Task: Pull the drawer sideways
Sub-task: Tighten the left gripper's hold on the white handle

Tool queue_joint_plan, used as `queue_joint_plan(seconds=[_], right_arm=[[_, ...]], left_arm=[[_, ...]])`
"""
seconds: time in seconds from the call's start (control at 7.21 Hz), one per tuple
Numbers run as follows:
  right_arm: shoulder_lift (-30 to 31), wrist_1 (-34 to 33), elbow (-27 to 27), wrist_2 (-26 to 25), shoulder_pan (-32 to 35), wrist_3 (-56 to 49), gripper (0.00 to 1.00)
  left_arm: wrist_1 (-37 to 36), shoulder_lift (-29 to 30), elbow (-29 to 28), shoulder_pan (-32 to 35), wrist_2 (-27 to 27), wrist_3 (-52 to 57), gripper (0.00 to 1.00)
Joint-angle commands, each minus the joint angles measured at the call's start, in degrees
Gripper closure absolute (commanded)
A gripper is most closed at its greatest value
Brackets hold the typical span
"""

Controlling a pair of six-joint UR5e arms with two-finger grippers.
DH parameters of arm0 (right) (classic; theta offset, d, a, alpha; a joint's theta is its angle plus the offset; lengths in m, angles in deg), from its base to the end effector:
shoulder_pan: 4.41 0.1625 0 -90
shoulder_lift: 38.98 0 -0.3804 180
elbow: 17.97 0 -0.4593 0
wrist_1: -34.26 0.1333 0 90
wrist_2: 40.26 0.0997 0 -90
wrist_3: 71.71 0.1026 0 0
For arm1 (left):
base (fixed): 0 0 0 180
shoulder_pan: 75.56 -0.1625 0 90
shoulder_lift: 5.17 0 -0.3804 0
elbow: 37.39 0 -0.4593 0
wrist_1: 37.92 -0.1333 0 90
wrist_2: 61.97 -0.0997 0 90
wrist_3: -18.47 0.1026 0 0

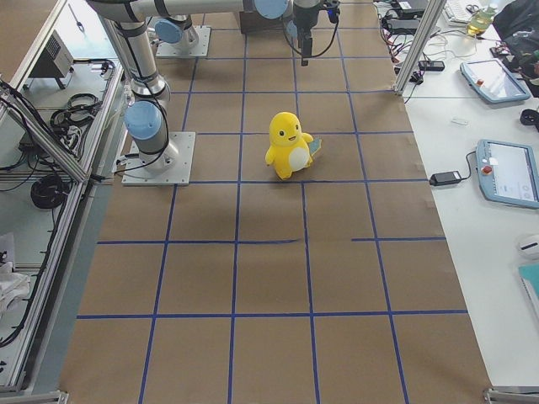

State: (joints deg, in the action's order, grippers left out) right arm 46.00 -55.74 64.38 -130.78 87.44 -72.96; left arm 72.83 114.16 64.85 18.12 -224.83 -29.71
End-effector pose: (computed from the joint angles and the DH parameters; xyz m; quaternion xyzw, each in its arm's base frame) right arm 0.1516 -0.5918 0.4646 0.0269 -0.9994 0.0230 0.0044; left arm -0.0705 -0.5461 0.0870 0.0237 0.7536 0.1522 0.6391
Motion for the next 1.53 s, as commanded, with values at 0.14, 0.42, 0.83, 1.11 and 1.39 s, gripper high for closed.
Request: queue_joint_plan(seconds=[0.14, 0.42, 0.83, 1.11, 1.39], right_arm=[[0.0, 0.0, 0.0, 0.0, 0.0, 0.02, 0.0], [0.0, 0.0, 0.0, 0.0, 0.0, 0.02, 0.0], [0.0, 0.0, 0.0, 0.0, 0.0, 0.02, 0.0], [0.0, 0.0, 0.0, 0.0, 0.0, 0.02, 0.0], [0.0, 0.0, 0.0, 0.0, 0.0, 0.02, 0.0]], left_arm=[[-0.71, -0.06, -0.19, 0.28, 0.0, 0.98, 0.69], [-0.8, 0.03, -0.28, 0.37, 0.0, 0.9, 0.69], [-1.5, 0.03, -0.63, 0.8, 0.09, 0.98, 0.69], [-1.5, 0.12, -1.77, 2.56, 1.31, 0.9, 0.69], [-1.5, 0.2, -1.95, 2.74, 1.49, 0.9, 0.69]])
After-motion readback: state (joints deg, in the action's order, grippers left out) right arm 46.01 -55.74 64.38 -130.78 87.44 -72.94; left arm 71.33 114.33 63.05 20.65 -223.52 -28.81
